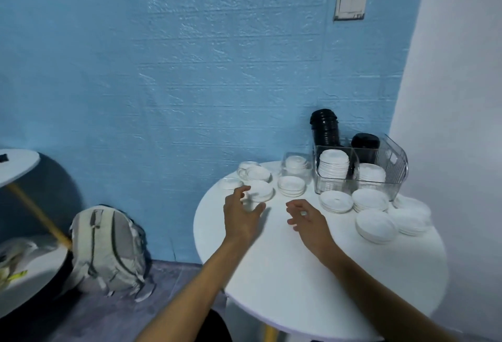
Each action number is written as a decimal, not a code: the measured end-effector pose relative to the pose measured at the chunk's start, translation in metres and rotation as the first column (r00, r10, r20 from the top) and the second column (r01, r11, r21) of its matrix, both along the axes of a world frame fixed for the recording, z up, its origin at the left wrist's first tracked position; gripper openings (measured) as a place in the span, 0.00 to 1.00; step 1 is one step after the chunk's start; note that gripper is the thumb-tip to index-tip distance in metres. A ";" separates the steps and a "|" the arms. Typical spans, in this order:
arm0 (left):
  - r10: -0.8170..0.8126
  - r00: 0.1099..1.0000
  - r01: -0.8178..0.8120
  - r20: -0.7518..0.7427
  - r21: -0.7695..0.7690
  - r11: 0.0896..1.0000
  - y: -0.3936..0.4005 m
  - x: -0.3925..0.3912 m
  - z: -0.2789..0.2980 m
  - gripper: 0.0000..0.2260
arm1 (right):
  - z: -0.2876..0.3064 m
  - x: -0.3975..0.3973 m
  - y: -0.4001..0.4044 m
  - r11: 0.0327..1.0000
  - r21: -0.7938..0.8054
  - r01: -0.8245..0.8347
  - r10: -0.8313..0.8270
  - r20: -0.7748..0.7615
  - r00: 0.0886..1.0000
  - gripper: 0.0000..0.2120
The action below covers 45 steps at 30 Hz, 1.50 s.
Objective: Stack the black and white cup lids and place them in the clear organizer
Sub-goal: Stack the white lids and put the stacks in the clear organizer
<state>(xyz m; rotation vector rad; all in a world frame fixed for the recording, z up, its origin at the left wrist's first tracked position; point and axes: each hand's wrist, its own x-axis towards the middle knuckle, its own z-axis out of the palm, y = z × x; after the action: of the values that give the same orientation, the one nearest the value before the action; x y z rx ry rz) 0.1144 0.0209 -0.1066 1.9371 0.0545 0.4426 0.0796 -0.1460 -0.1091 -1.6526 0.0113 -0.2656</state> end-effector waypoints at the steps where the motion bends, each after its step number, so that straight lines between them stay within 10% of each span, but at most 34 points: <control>1: 0.024 1.000 -0.023 -0.014 0.066 0.998 0.000 0.009 0.000 0.29 | 0.000 0.002 0.000 1.000 0.011 -0.003 0.003 -0.010 1.000 0.05; 7: 0.067 0.993 -0.039 -0.096 0.266 0.963 -0.004 0.039 0.008 0.45 | 0.001 0.002 0.000 1.000 0.010 -0.007 0.008 -0.019 1.000 0.04; 20: -0.024 0.993 0.052 -0.117 0.242 0.969 -0.008 0.041 0.010 0.37 | 0.008 0.006 -0.011 0.999 0.013 -0.050 0.051 -0.062 0.997 0.09; 31: -0.370 0.928 0.361 -0.043 -0.136 0.922 -0.019 -0.007 0.005 0.39 | 0.016 0.004 -0.018 0.975 0.208 -0.079 0.095 -0.071 0.993 0.05; 45: -0.489 0.872 0.489 0.020 0.020 0.872 -0.023 -0.018 0.000 0.34 | 0.013 -0.005 -0.024 0.972 0.130 -0.197 0.186 0.088 0.979 0.19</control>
<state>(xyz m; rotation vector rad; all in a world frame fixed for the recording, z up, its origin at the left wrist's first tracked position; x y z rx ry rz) 0.0964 -0.0017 -0.1061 1.8723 -0.4509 0.1244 0.0743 -0.1701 -0.0957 -1.4925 -0.1828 -0.1753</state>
